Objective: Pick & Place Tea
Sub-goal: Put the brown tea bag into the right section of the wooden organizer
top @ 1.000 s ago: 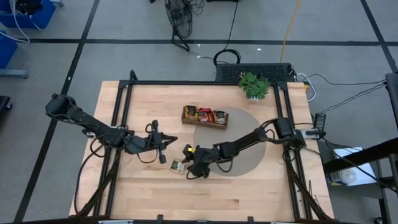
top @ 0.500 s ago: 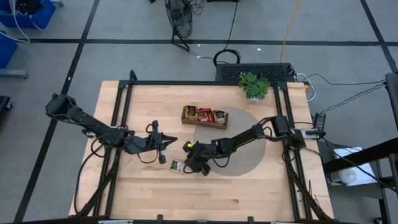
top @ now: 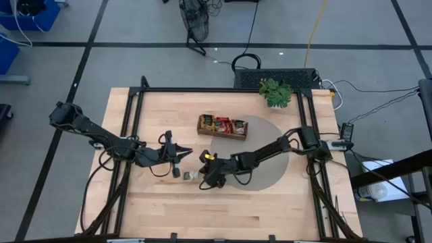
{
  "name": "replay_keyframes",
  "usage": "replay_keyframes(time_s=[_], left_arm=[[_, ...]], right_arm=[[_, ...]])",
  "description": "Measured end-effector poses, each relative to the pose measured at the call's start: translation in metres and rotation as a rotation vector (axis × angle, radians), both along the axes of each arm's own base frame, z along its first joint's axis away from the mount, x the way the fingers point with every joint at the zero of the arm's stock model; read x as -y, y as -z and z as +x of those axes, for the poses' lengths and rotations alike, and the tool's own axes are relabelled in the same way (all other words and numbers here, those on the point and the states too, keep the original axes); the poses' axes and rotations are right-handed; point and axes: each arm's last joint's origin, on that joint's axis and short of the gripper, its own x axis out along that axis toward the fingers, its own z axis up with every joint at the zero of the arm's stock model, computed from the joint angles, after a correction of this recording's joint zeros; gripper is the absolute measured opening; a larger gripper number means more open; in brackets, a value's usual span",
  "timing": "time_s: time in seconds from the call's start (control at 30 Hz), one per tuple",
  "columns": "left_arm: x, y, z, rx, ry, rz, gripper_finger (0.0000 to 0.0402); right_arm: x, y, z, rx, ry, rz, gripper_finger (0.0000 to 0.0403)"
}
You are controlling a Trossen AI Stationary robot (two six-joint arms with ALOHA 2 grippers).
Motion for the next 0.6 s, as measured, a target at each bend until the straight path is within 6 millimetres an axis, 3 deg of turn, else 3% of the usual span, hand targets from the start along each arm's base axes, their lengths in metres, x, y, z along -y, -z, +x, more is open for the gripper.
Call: replay_keyframes(time_s=[0.13, 0.3, 0.53, 0.6], left_arm=[[0.000, 0.000, 0.000, 0.000, 0.001, -0.001, 0.0033], [0.000, -0.004, 0.001, 0.043, 0.000, -0.018, 0.0033], [-0.006, -0.012, 0.006, 0.146, -0.027, -0.141, 0.0033], [-0.016, -0.012, 0.009, 0.175, -0.062, -0.263, 0.0033]], right_arm=[[-0.011, -0.019, -0.006, 0.047, 0.099, -0.146, 0.0000], [-0.015, -0.025, -0.024, 0.068, 0.313, -0.384, 0.0000], [0.005, -0.006, -0.058, 0.060, 0.638, -0.652, 0.0000], [0.009, -0.004, -0.065, 0.086, 0.697, -0.696, 0.0000]])
